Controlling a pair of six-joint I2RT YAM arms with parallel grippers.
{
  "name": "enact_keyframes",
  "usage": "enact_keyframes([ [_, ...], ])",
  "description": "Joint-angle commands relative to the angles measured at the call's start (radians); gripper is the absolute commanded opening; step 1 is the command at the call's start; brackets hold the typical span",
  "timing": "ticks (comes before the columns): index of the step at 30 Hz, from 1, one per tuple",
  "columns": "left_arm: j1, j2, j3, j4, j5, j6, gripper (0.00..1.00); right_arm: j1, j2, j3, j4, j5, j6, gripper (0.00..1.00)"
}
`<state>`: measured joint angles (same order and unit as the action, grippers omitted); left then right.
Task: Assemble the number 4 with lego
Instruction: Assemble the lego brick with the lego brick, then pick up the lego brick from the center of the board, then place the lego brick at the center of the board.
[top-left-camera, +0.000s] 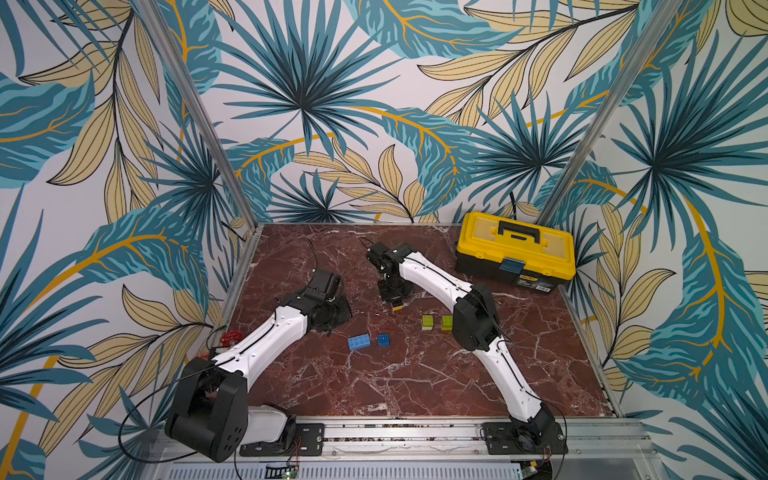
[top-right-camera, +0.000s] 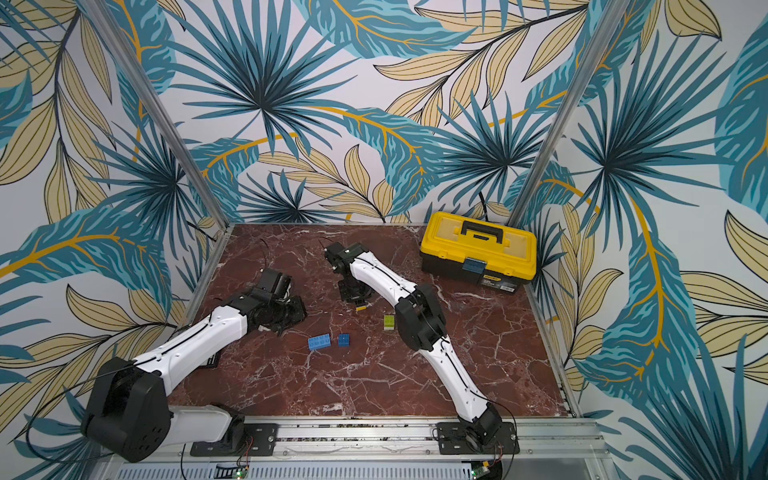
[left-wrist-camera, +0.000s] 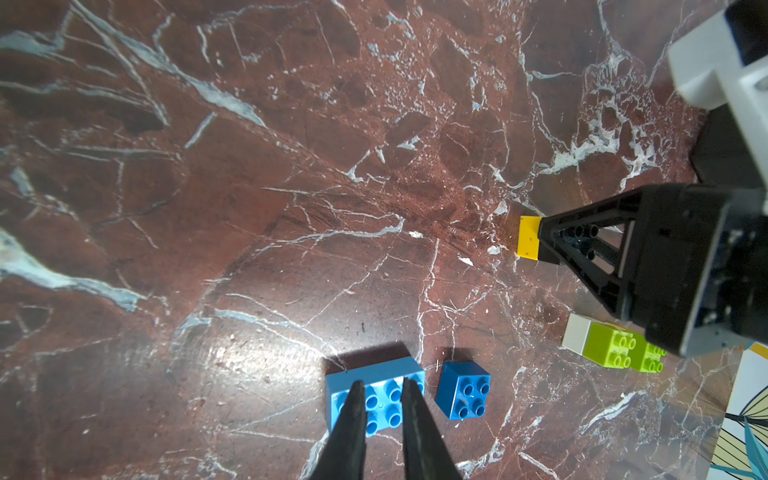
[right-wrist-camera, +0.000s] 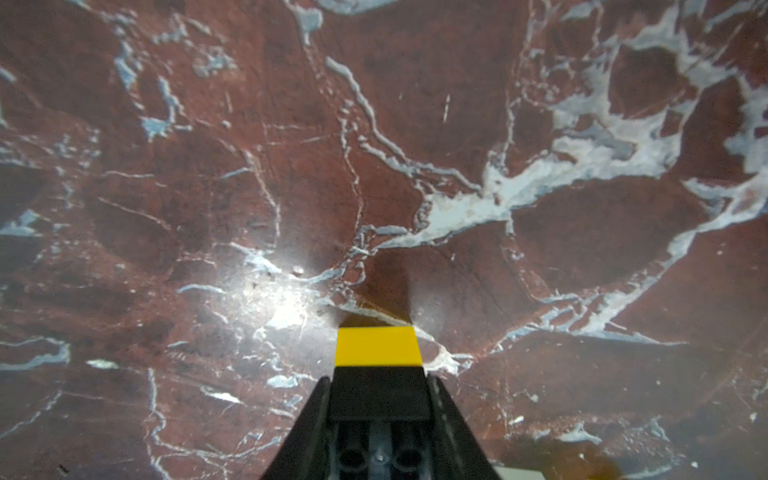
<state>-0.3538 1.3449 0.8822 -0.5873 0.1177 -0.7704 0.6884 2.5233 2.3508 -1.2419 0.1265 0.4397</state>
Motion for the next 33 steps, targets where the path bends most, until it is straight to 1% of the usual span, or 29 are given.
enact_keyframes([
  [1,-0.003,-0.03,-0.01,-0.022,0.007,0.01,0.2,-0.009,0.128,-0.054,-0.096,-0.012,0.063,0.28],
  [4,-0.002,-0.039,-0.009,-0.027,0.012,0.006,0.2,-0.01,0.132,-0.061,-0.086,-0.012,0.082,0.27],
  [6,-0.002,-0.051,-0.008,-0.031,0.013,0.003,0.2,-0.009,0.147,-0.061,-0.075,-0.029,0.069,0.27],
  [9,-0.001,-0.071,-0.002,-0.041,0.012,0.003,0.2,0.0,0.175,-0.036,-0.115,0.005,0.061,0.27],
  [12,-0.002,-0.081,0.009,-0.054,0.008,0.006,0.22,0.003,0.16,-0.058,-0.145,0.024,0.077,0.22],
  [13,-0.003,-0.082,0.013,-0.058,0.008,0.006,0.22,0.005,0.123,-0.098,-0.12,0.026,0.08,0.22],
  [15,-0.002,-0.082,0.014,-0.062,0.01,0.005,0.22,0.009,-0.013,-0.236,-0.007,-0.004,0.091,0.22],
  [18,-0.003,-0.079,0.013,-0.06,0.013,0.004,0.22,0.015,-0.171,-0.335,0.057,-0.036,0.115,0.22],
  [21,-0.002,-0.07,0.012,-0.055,0.021,0.003,0.22,0.036,-0.287,-0.413,0.093,-0.054,0.133,0.22],
  [24,-0.002,-0.064,0.007,-0.048,0.028,0.003,0.22,0.061,-0.361,-0.492,0.109,-0.042,0.159,0.22],
  [27,-0.003,-0.059,-0.004,-0.037,0.031,0.003,0.22,0.08,-0.416,-0.624,0.193,-0.06,0.191,0.22],
  [30,-0.003,-0.055,-0.011,-0.029,0.035,0.002,0.23,0.093,-0.432,-0.715,0.261,-0.071,0.211,0.23],
  [33,-0.003,-0.052,-0.013,-0.028,0.036,0.003,0.23,0.109,-0.422,-0.76,0.307,-0.062,0.219,0.22],
])
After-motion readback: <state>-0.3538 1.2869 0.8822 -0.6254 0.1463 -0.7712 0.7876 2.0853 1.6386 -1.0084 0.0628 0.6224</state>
